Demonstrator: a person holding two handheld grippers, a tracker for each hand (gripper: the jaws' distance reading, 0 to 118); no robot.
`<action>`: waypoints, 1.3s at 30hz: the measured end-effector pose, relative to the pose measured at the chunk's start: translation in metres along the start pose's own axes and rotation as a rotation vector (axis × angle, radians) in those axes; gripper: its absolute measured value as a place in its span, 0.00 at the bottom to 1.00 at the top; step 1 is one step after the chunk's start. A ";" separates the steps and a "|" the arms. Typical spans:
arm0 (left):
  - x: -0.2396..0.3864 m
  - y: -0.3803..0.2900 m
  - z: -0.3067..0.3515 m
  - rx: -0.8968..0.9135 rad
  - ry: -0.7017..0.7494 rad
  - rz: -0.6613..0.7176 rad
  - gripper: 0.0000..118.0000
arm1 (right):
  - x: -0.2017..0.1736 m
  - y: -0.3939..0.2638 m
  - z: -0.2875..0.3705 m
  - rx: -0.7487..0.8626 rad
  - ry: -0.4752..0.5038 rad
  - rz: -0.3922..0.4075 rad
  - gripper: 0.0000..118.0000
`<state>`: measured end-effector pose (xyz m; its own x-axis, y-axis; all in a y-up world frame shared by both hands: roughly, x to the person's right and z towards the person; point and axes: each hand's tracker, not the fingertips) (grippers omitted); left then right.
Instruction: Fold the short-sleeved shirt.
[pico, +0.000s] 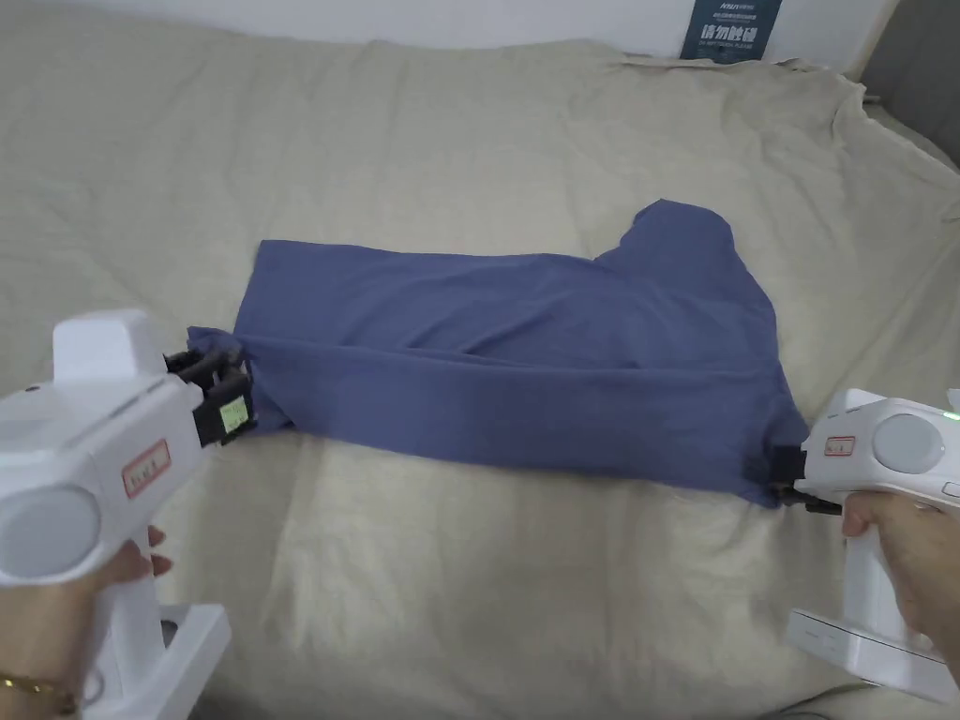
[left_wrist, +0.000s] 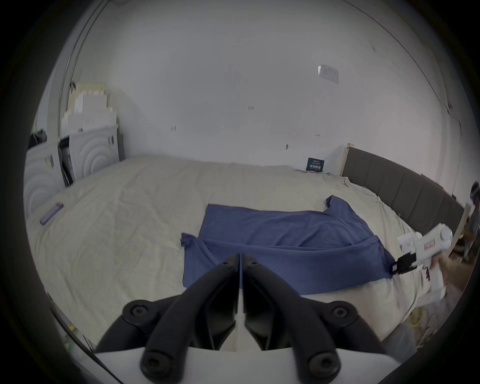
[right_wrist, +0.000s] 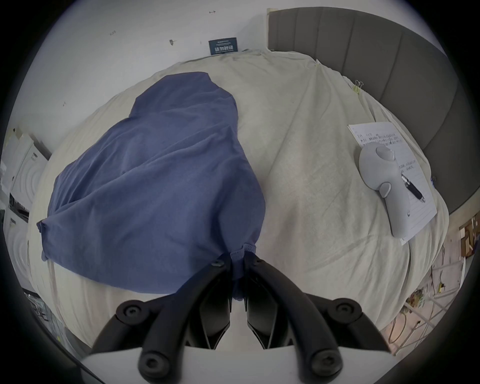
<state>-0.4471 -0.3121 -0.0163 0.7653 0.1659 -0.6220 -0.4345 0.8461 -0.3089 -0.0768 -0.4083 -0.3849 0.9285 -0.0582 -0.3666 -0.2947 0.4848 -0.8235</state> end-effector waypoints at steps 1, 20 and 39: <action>-0.006 0.008 -0.006 -0.043 0.016 0.010 0.53 | 0.001 0.000 0.001 0.006 0.005 -0.001 0.06; -0.036 -0.001 -0.156 -0.579 0.199 -0.014 0.82 | -0.001 -0.001 0.008 0.018 0.007 0.006 0.06; -0.036 0.014 -0.101 -0.377 0.098 -0.123 0.02 | 0.010 0.012 0.042 0.075 0.074 0.052 0.06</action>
<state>-0.5295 -0.3573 -0.0711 0.7812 0.0108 -0.6241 -0.5005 0.6085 -0.6159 -0.0614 -0.3668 -0.3807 0.8923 -0.0946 -0.4414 -0.3216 0.5530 -0.7686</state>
